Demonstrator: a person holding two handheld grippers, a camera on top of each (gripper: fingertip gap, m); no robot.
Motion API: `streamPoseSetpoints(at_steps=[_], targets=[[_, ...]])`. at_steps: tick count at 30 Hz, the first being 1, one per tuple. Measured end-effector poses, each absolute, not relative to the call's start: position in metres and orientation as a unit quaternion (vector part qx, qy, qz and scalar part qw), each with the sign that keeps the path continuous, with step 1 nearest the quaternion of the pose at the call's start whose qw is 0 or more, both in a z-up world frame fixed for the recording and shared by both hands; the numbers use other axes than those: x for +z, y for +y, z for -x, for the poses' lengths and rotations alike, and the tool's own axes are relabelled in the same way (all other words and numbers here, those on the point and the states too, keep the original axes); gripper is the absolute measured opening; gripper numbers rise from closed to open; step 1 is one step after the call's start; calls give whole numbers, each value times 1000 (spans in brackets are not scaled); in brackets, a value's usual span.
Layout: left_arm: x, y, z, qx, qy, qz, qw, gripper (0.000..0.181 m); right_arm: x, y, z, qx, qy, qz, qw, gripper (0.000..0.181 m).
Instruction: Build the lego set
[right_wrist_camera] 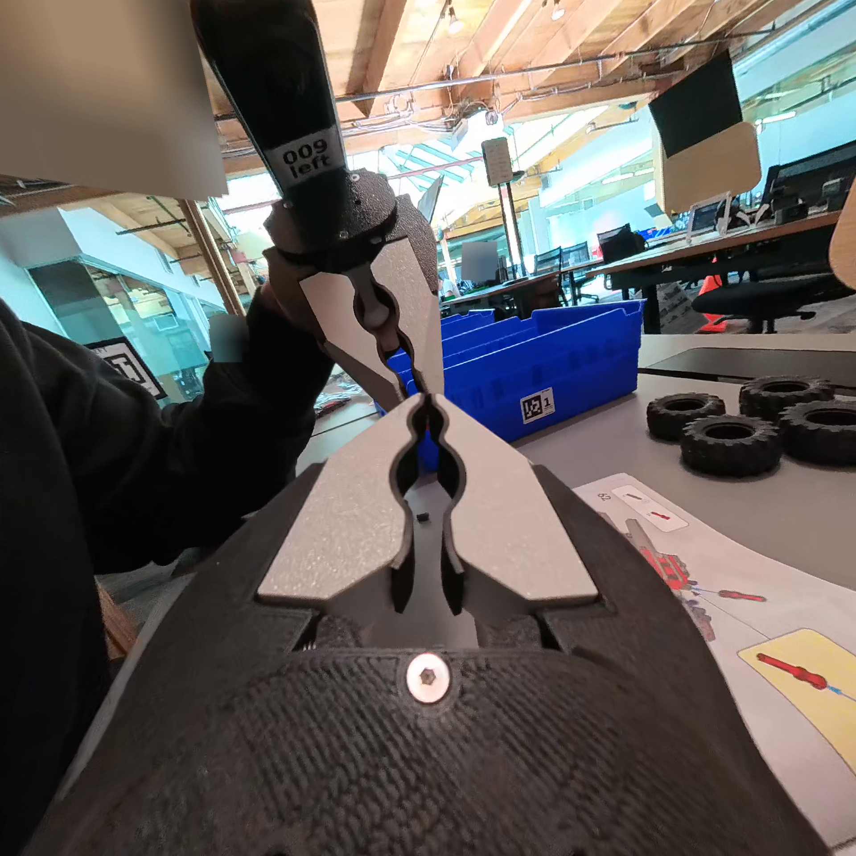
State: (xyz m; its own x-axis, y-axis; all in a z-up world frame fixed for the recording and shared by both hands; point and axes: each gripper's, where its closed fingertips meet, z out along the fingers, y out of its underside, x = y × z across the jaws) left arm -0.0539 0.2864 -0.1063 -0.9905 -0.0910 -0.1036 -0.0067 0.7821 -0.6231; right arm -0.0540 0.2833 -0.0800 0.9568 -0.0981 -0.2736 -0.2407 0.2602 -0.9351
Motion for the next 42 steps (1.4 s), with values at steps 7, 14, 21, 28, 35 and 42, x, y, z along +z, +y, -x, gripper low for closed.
streamPoseSetpoints(at_steps=[7,14,21,28,35,42], targets=[[-96,306,43,-353,931,65,69,2,-76,278,55,-18,96,620,778,0],[-87,346,33,-348,926,118,82,0,-92,279,48,-44,91,658,746,0],[-74,419,1,-314,897,258,176,3,-123,287,42,-92,109,743,654,0],[-111,547,-15,-209,828,483,193,12,-156,288,36,-219,57,816,531,6],[-157,576,-25,-196,794,558,137,15,-159,279,16,-306,69,806,502,23],[-190,592,5,-105,801,586,68,11,-165,278,8,-332,68,813,473,29]])
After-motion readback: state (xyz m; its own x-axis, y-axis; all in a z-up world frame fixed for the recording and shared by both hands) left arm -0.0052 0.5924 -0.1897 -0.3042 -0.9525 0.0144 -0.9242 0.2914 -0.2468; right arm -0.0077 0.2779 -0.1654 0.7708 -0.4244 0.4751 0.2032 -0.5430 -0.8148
